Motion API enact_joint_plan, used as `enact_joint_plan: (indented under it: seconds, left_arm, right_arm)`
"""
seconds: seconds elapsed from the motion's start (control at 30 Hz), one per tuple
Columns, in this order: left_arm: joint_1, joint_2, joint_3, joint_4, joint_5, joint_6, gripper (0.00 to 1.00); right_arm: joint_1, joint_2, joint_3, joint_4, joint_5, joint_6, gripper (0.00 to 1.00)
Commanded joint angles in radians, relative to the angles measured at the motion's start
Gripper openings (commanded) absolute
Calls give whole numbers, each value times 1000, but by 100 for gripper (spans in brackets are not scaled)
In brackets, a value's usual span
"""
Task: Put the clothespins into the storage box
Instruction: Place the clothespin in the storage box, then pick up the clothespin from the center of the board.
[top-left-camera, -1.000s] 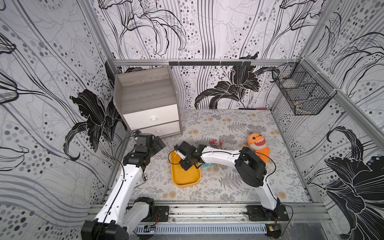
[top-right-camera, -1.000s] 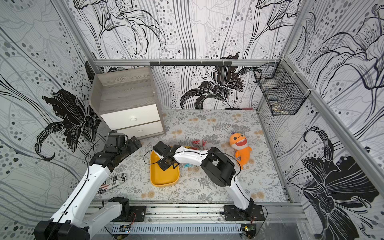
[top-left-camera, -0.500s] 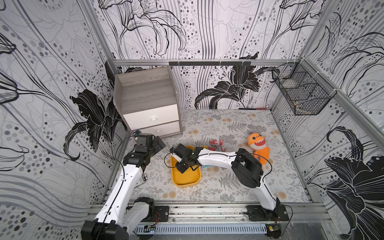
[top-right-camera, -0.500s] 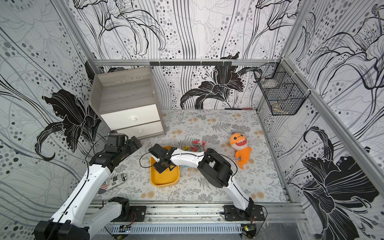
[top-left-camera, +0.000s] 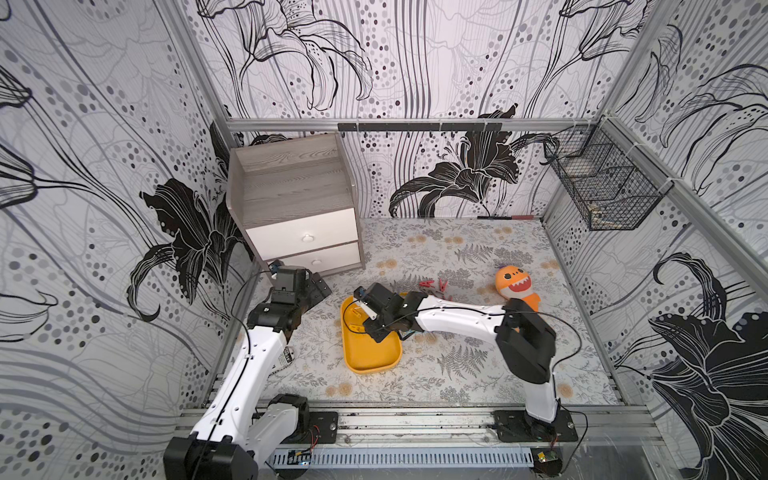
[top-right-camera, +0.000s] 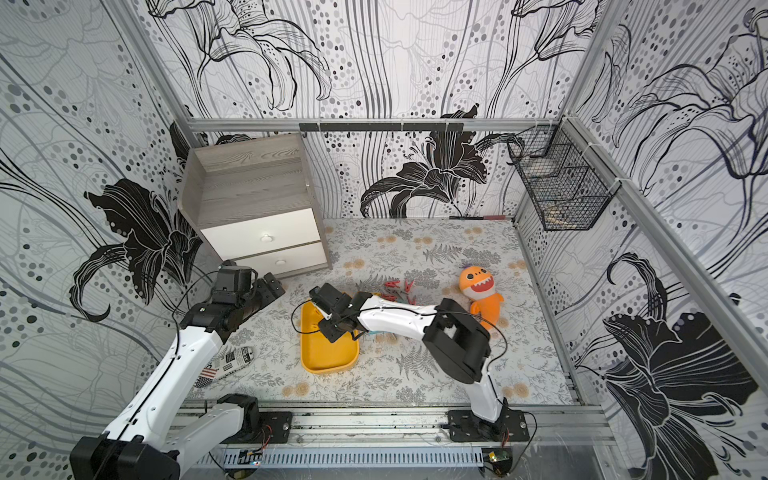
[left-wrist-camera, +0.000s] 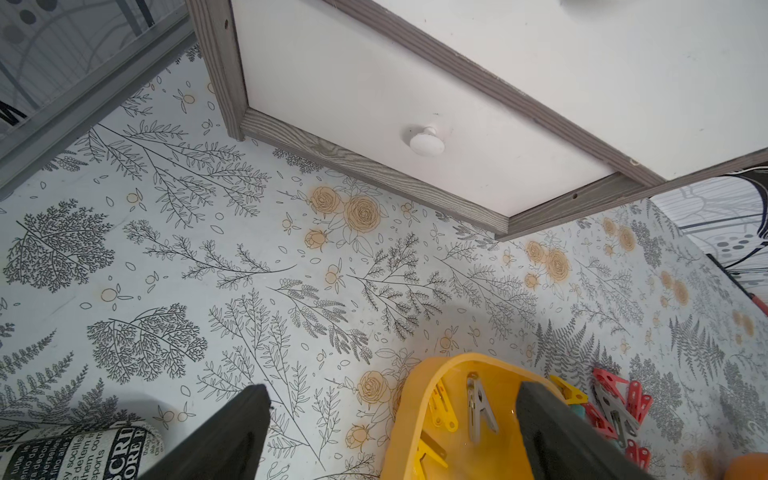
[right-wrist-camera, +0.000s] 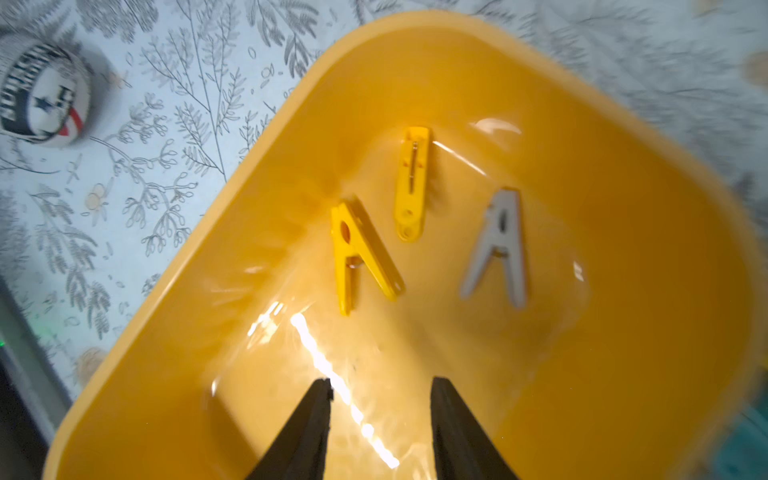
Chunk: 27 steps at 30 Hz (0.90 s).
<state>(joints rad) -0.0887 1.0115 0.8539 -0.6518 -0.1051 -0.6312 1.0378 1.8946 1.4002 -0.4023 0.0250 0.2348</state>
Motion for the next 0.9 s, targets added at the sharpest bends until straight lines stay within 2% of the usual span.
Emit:
enact_joint_plan:
  seconds: [0.0,0.1,0.2,0.37,0.73,0.87]
  left_arm:
    - [7,-7,15,19,-7,42,97]
    - [6,-9,24,18,-11,52,97]
    - [6,0,24,28,-10,53,97]
    - [6,12,19,43,10,40,97]
    - [6,2,32,24,-2,44,97]
    - [6,-1,34,17,-5,45,97]
  right_arm:
    - [-52,-159,-150,5,74,67,46]
    - [-107,-290,-319,-3,100,139,44]
    - [-144,-379,-451,-1,113,189,37]
    - [-153,-408,-559,30,94,209,32]
    - [-155,-268,-504,52,127,192,29]
    - [-157,-235,-482,53,131,178,21]
